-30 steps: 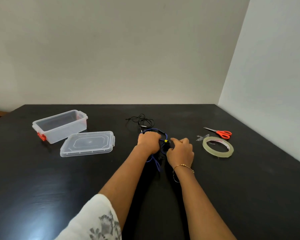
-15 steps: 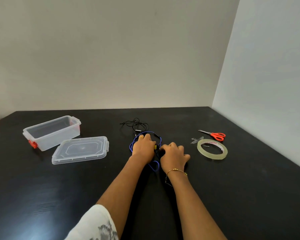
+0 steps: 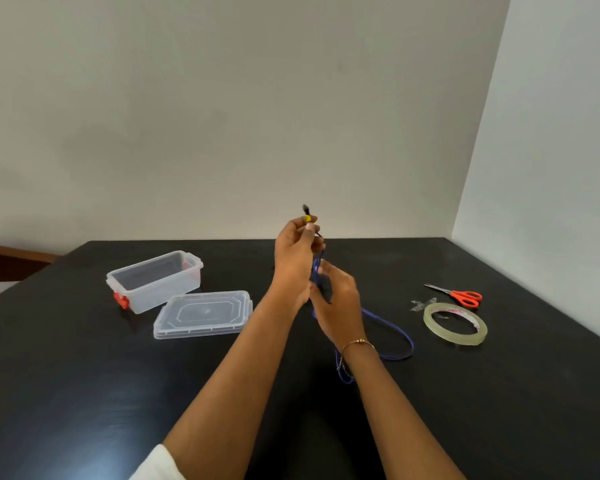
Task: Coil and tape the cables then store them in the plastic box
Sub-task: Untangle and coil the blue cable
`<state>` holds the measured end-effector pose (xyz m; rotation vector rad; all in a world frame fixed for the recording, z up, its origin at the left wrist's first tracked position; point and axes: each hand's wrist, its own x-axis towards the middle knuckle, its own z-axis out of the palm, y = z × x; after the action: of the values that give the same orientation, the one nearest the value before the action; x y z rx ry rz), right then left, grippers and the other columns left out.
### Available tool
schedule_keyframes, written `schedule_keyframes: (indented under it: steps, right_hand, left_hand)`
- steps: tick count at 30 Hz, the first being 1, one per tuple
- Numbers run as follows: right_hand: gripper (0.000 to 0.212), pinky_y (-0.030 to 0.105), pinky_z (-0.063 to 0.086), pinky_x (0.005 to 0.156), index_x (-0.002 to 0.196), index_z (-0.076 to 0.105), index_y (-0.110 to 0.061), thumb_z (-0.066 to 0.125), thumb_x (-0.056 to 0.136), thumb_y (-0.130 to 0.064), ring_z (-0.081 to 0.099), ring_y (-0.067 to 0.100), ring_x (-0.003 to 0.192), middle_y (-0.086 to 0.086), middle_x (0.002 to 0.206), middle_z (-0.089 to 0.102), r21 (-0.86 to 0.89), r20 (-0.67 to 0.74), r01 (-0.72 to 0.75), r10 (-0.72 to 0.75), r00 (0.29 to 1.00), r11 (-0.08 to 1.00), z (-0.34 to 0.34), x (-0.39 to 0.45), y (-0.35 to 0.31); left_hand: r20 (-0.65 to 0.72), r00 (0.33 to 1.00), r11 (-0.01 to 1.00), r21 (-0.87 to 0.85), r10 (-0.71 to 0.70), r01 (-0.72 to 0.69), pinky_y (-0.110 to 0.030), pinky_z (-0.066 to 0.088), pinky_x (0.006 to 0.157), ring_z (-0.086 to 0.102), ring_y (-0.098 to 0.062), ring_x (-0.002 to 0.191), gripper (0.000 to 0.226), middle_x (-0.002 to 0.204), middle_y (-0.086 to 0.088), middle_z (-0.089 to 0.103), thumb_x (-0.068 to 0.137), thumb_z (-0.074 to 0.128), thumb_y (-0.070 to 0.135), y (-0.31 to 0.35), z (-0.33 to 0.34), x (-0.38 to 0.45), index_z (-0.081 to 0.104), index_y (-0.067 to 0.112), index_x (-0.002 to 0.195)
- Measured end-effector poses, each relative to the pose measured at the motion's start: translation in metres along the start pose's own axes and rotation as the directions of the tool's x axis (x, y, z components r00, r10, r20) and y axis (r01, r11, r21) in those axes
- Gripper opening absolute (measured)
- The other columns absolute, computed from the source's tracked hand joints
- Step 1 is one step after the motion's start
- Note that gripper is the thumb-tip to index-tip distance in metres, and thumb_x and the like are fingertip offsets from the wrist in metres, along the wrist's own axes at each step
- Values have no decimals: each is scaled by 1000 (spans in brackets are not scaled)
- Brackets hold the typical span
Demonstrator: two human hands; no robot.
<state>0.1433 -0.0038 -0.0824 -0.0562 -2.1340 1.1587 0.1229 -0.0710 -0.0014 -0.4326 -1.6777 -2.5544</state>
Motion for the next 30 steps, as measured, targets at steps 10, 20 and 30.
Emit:
schedule_keyframes:
  steps: [10, 20, 30]
  right_hand:
    - [28, 33, 39, 69, 77, 63, -9, 55, 90, -31, 52, 18, 70, 3, 73, 58, -252, -19, -44, 41, 999, 967, 1, 9, 4]
    - [30, 32, 34, 66, 91, 72, -15, 48, 85, -33, 59, 21, 70, -1, 64, 64, -363, -113, 180, -235, 965, 914, 2, 9, 14]
    - [17, 52, 50, 74, 102, 66, -13, 59, 86, -10, 61, 22, 81, 3, 79, 68, -179, -164, 203, -233, 959, 963, 7, 5, 12]
  left_hand:
    - [-200, 979, 838, -541, -40, -76, -16, 53, 59, 57, -2, 52, 18, 76, 0, 54, 96, 43, 6, 12, -76, 15, 57, 14, 87]
    - [-216, 907, 892, -366, -361, 267, -32, 44, 99, 55, -28, 116, 48, 137, -20, 43, 93, 50, 9, -15, -99, 8, 33, -4, 137]
    - [-180, 980, 499, 859, 88, 113, -36, 40, 95, 47, -26, 125, 56, 158, -7, -4, 90, 49, 47, -27, -76, -16, 29, 37, 141]
